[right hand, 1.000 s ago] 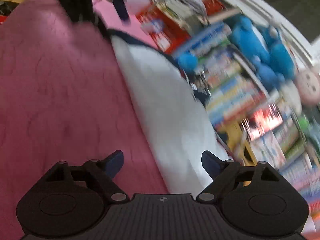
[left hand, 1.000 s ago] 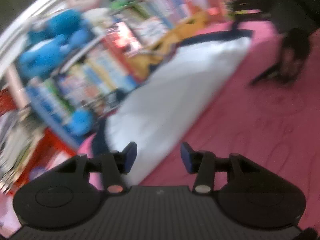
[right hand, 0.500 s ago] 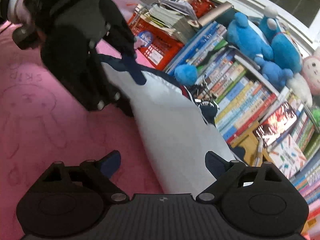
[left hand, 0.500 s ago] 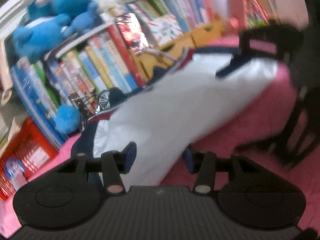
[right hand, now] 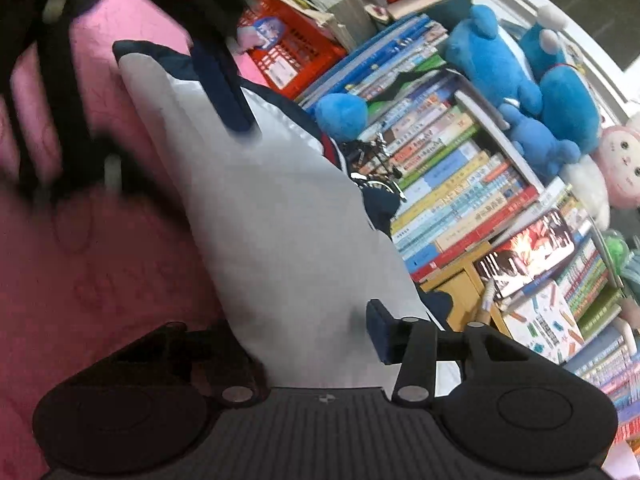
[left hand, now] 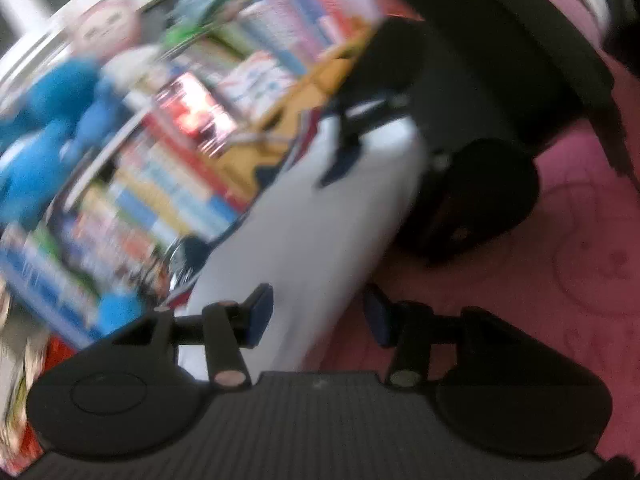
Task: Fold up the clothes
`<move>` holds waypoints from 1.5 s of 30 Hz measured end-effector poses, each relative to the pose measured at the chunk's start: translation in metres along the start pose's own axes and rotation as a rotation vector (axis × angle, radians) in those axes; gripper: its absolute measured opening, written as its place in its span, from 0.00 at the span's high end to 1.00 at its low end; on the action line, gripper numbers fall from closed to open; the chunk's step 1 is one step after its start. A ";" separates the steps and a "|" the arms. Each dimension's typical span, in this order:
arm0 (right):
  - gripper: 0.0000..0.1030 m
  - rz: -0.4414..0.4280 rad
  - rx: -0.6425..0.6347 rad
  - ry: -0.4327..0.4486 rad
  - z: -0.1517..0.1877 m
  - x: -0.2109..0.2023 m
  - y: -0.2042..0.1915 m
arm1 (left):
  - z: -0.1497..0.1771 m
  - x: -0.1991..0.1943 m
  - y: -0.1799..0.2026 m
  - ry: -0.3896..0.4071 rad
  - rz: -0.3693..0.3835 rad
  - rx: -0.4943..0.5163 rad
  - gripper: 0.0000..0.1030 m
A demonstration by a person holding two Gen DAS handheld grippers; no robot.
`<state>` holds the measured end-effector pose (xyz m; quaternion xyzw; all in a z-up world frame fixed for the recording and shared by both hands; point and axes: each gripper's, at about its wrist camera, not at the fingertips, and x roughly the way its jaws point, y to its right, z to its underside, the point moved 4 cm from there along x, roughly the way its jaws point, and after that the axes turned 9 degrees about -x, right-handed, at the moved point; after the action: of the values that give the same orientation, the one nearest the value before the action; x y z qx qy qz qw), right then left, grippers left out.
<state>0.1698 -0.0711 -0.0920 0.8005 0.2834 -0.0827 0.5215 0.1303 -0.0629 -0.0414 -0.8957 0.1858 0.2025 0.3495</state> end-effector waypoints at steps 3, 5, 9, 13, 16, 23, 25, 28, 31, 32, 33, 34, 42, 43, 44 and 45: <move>0.56 -0.006 -0.028 0.007 -0.003 0.004 0.002 | 0.001 0.032 0.010 -0.014 -0.118 0.166 0.55; 0.56 -0.002 -0.060 0.010 -0.002 0.006 0.005 | 0.007 0.044 0.007 -0.011 -0.187 0.273 0.58; 0.57 0.045 -0.222 -0.035 0.026 0.002 0.006 | 0.021 0.046 -0.007 -0.053 -0.198 0.332 0.58; 0.57 0.081 -0.238 -0.084 0.051 0.005 0.019 | 0.025 0.056 -0.021 -0.112 -0.155 0.234 0.75; 0.66 0.106 -0.211 -0.102 0.054 0.018 0.021 | 0.028 0.060 -0.018 -0.133 -0.169 0.251 0.85; 0.87 0.118 -0.412 -0.135 0.077 0.004 0.011 | 0.047 0.041 -0.035 -0.180 -0.185 0.318 0.92; 0.88 0.123 -0.426 -0.164 0.089 -0.003 0.016 | 0.055 0.036 -0.044 -0.211 -0.200 0.304 0.93; 0.91 0.131 -0.430 -0.206 0.109 -0.015 0.023 | 0.065 0.028 -0.053 -0.247 -0.220 0.287 0.93; 0.91 0.143 -0.429 -0.230 0.125 -0.032 0.023 | 0.073 0.016 -0.051 -0.262 -0.234 0.289 0.94; 0.92 0.145 -0.430 -0.234 0.128 -0.038 0.022 | 0.073 0.011 -0.052 -0.258 -0.237 0.275 0.95; 0.92 0.148 -0.431 -0.237 0.131 -0.043 0.020 | 0.071 0.005 -0.053 -0.254 -0.237 0.254 0.95; 0.92 0.155 -0.426 -0.235 0.132 -0.050 0.021 | 0.070 -0.001 -0.054 -0.248 -0.239 0.235 0.95; 0.93 0.186 -0.377 -0.199 0.134 -0.113 0.026 | 0.066 -0.066 -0.043 -0.186 -0.230 0.208 0.95; 0.93 0.184 -0.376 -0.195 0.135 -0.121 0.024 | 0.069 -0.076 -0.039 -0.181 -0.223 0.208 0.95; 0.93 0.182 -0.375 -0.191 0.136 -0.130 0.021 | 0.073 -0.085 -0.035 -0.178 -0.212 0.210 0.95; 0.93 0.180 -0.374 -0.187 0.137 -0.139 0.019 | 0.077 -0.094 -0.030 -0.179 -0.202 0.217 0.94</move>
<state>0.0878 -0.2488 -0.0783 0.7008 0.1718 -0.0558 0.6901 0.0471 0.0298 -0.0309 -0.8454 0.0838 0.2239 0.4777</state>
